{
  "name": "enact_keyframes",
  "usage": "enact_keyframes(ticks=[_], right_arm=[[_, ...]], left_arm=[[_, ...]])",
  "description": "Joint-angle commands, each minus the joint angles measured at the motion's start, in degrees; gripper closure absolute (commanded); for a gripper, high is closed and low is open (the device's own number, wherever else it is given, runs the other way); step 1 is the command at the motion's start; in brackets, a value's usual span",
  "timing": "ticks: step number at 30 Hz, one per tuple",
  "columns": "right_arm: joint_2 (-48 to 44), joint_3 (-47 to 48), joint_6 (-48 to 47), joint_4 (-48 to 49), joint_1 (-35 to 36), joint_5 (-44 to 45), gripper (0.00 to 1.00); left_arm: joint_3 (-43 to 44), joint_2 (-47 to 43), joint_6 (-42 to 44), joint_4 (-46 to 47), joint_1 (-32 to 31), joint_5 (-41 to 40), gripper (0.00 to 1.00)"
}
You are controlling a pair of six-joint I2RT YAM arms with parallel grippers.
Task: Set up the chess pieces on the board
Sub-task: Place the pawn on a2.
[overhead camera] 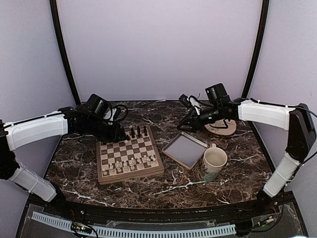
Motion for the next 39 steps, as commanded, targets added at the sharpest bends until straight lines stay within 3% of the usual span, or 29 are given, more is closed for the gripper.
enact_keyframes(ticks=[1, 14, 39], right_arm=[[0.0, 0.4, -1.5, 1.6, -0.2, 0.1, 0.57], [0.4, -0.6, -2.1, 1.4, -0.2, -0.6, 0.57], [1.1, -1.0, -2.5, 1.2, -0.2, -0.4, 0.57]], left_arm=[[-1.4, -5.0, 2.7, -15.4, 0.3, -8.1, 0.87], [-8.4, -9.6, -0.7, -25.9, 0.3, -12.5, 0.88], [-11.8, -3.1, 0.6, -16.9, 0.3, -13.8, 0.87]])
